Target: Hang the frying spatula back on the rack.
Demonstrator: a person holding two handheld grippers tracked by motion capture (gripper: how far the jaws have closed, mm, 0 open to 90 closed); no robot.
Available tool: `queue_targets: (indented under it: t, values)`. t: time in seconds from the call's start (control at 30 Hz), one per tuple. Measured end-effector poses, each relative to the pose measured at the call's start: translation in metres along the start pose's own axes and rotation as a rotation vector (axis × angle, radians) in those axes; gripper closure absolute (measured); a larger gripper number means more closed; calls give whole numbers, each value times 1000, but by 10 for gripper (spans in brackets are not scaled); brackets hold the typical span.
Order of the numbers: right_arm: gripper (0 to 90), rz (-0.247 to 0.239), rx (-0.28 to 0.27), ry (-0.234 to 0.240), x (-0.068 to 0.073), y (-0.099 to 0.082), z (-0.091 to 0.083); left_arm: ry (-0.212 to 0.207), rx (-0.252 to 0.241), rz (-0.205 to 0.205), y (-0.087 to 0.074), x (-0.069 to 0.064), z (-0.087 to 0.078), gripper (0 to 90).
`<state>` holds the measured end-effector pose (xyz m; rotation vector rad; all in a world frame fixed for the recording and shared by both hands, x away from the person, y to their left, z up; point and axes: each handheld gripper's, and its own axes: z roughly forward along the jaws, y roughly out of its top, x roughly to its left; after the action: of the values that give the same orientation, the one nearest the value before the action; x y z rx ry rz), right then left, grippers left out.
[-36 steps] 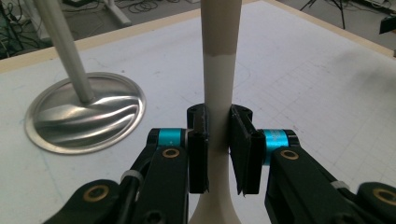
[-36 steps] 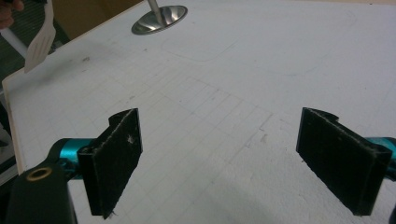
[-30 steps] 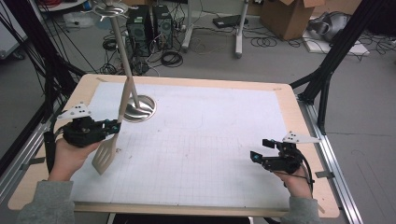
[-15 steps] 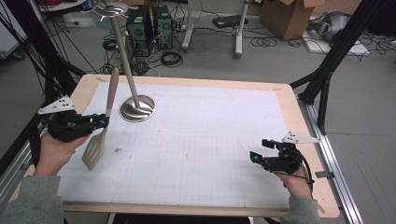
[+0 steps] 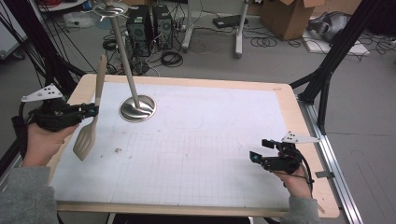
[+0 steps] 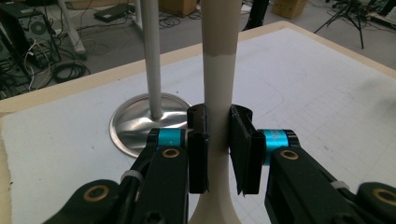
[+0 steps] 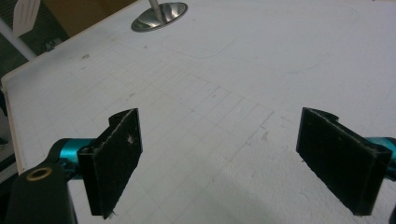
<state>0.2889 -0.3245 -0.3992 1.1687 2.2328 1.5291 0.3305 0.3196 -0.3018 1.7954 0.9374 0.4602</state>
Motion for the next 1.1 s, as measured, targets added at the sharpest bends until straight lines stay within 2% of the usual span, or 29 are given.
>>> queue_targets:
  t: [0.37,0.6,0.8,1.1]
  values:
    - [134,-5,10,-1,1,0,3,4,-11,-11,2,12,-1,776]
    - [135,-6,17,-2,1,0,4,-4,-18,-1,8,23,-3,776]
    - [135,-10,24,0,1,0,5,-22,-51,-7,14,31,-6,776]
    - [134,-5,29,1,2,0,5,-17,-63,3,27,42,-8,776]
